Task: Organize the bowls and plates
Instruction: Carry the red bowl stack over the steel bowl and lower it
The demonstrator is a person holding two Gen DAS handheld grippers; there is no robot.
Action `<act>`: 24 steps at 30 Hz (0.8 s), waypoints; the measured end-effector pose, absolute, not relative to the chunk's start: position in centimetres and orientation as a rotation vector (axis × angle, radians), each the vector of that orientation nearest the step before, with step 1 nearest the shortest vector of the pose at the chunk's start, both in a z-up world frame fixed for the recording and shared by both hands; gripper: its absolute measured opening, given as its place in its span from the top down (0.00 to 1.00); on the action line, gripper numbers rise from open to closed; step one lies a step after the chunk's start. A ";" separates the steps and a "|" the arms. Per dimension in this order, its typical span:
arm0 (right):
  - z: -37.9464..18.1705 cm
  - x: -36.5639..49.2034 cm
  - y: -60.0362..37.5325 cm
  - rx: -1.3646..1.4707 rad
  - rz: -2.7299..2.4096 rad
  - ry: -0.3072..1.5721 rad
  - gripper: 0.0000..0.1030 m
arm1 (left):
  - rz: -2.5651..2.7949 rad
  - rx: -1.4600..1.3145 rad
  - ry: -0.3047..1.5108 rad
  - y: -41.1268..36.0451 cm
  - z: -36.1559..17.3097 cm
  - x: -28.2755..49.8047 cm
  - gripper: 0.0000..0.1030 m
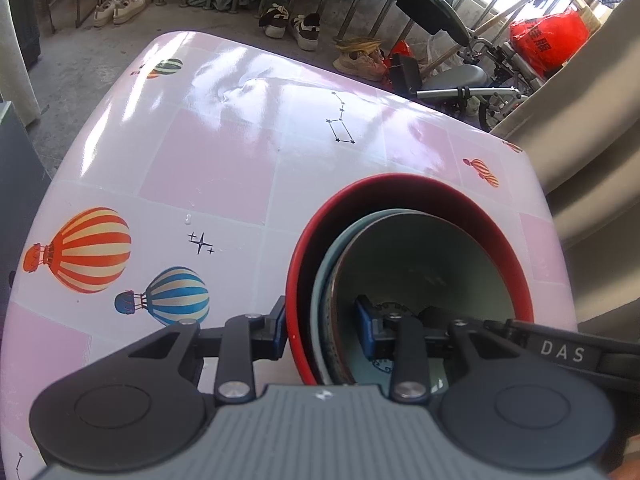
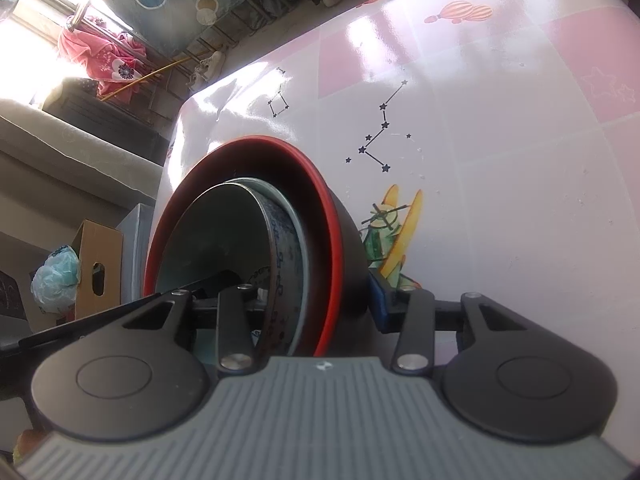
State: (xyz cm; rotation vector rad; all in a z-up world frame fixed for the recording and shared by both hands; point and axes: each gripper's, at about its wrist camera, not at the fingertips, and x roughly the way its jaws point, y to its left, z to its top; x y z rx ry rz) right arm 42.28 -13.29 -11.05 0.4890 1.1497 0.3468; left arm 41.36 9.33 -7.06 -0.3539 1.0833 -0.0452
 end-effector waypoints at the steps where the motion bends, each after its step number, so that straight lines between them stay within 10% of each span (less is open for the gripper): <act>1: -11.0 42.3 -13.3 0.487 0.346 1.150 0.61 | -0.042 -0.350 1.084 9.2 -7.0 41.3 0.67; 24: -10.3 43.7 -12.9 0.472 0.350 1.191 0.61 | -0.011 -0.419 1.118 10.1 -5.7 41.5 0.68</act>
